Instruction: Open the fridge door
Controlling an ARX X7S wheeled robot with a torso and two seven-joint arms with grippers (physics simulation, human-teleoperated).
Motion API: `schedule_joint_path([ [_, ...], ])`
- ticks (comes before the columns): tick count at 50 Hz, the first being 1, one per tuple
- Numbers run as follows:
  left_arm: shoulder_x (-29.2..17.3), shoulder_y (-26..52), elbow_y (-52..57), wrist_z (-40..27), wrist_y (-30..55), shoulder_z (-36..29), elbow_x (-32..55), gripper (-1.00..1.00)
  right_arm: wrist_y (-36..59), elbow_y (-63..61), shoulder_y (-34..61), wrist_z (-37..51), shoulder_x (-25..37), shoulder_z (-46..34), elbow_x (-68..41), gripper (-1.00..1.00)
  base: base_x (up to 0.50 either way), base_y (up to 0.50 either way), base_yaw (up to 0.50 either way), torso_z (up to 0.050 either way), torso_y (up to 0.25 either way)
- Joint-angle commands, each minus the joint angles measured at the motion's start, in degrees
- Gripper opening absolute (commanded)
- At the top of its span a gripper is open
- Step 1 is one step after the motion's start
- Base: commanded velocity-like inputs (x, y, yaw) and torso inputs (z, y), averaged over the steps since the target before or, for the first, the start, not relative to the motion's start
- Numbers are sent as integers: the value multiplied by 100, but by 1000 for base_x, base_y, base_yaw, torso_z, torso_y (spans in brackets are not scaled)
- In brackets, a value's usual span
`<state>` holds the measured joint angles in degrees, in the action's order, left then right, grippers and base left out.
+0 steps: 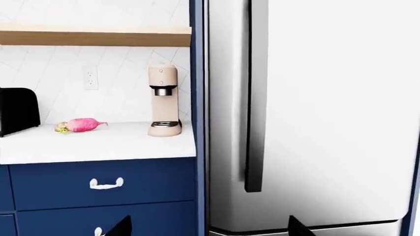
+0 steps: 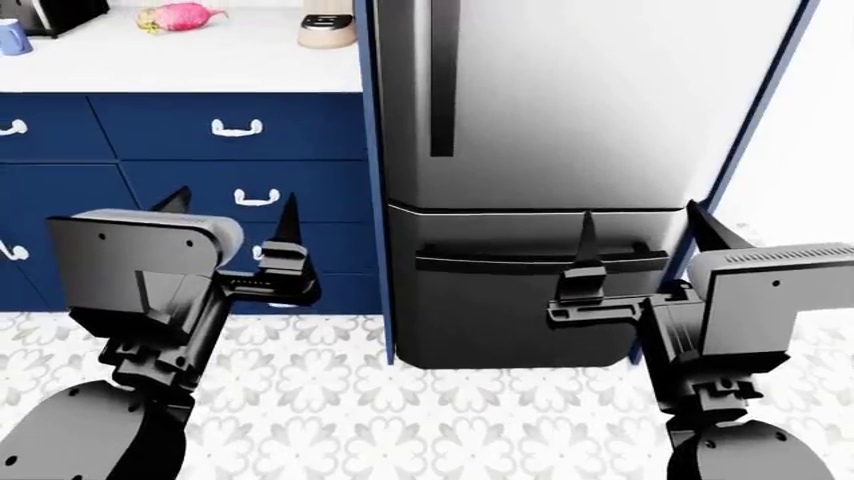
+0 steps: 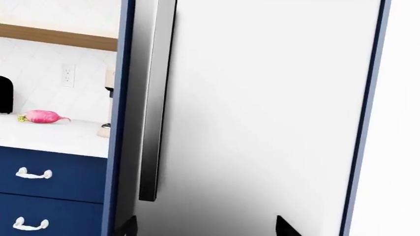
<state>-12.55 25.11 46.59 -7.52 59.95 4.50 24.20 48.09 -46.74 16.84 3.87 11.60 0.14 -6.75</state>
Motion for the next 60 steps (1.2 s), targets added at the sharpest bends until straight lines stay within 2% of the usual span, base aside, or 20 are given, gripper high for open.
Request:
schedule_joint_path([
  [1,-25,20,-16,-51,-12,-25,22,100,-7,47,21,24,12,-19,-53,100,0,0,0,50,0],
  [14,-86,0,16,-98,-29,-38,45,100,13,40,32,44,45,-29,-113,100,0,0,0,50,0],
  [25,-129,86,-46,-236,84,-119,7,100,68,11,36,45,65,-5,-201,100,6,0,0,1,0],
  [33,-118,67,-24,-261,122,-64,80,100,112,-24,38,37,55,48,-300,100,303,79,0,0,0],
  [60,-165,-2,17,-326,82,-34,195,100,168,-7,57,123,83,60,-420,100,333,370,0,0,0],
])
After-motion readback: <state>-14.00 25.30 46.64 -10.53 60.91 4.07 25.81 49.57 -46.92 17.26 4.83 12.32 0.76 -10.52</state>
